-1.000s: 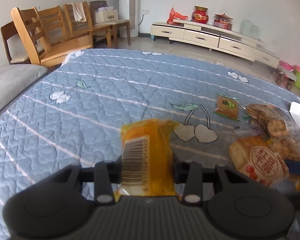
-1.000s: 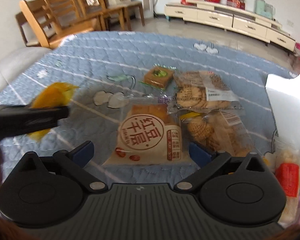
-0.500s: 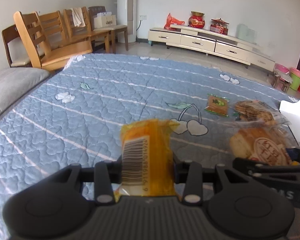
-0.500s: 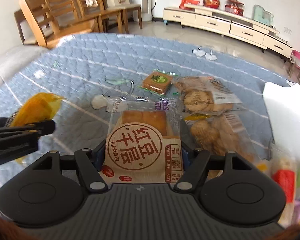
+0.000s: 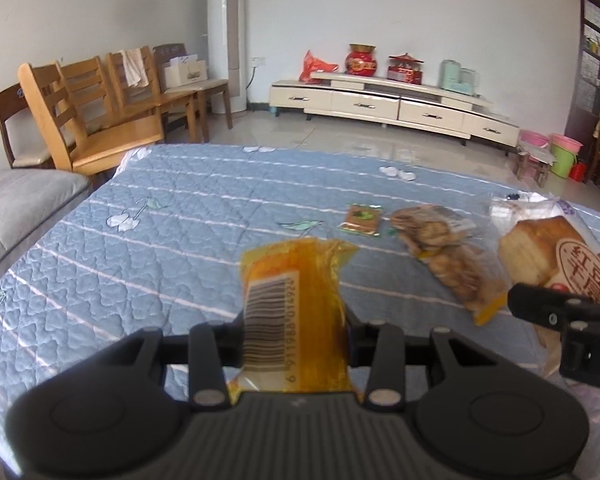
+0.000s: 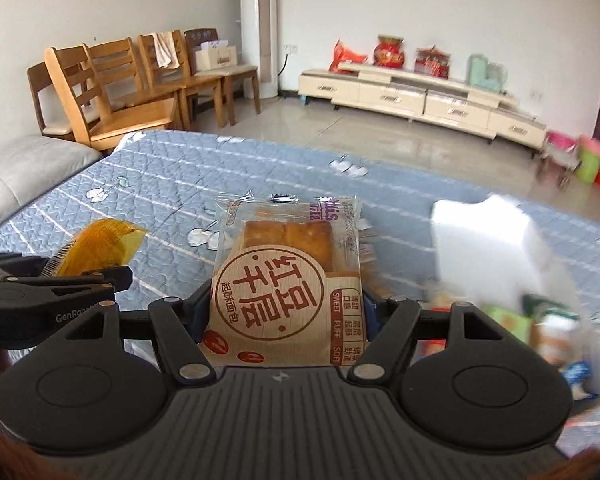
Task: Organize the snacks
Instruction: 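Carry the yellow packet with the left tool while the right tool carries the bread bag toward the tray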
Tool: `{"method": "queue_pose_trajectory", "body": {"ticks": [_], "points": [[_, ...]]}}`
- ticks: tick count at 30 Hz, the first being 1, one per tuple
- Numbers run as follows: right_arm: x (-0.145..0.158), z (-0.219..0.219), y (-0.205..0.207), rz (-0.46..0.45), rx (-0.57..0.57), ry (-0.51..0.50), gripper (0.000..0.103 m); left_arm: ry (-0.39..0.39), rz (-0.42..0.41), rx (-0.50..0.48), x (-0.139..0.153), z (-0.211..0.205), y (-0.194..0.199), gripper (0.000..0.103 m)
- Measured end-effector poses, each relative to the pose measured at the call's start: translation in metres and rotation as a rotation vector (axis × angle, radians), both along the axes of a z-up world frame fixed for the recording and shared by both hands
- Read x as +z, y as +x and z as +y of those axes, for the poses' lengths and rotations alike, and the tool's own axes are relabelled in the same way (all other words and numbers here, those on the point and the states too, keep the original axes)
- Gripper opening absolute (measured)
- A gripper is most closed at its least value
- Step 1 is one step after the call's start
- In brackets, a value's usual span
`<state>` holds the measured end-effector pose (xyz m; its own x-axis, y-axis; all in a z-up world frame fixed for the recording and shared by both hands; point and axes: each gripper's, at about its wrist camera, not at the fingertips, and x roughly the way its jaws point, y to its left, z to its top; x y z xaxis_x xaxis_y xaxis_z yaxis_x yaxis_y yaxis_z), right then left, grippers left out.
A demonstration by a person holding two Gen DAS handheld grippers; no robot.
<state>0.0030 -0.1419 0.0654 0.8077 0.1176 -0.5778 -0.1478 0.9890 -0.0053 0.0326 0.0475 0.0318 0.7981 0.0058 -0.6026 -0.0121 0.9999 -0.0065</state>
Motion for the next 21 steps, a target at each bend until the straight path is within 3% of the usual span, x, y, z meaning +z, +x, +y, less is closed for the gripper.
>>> {"method": "queue_pose_trajectory", "body": {"ticks": [9, 21], "points": [[0.018, -0.03, -0.05, -0.03, -0.061, 0.007, 0.087, 0.012, -0.038, -0.032, 0.019, -0.021, -0.027, 0.04], [0.026, -0.056, -0.083, -0.071, -0.107, 0.021, 0.087, 0.008, -0.077, -0.061, 0.035, -0.038, -0.047, 0.04]]}}
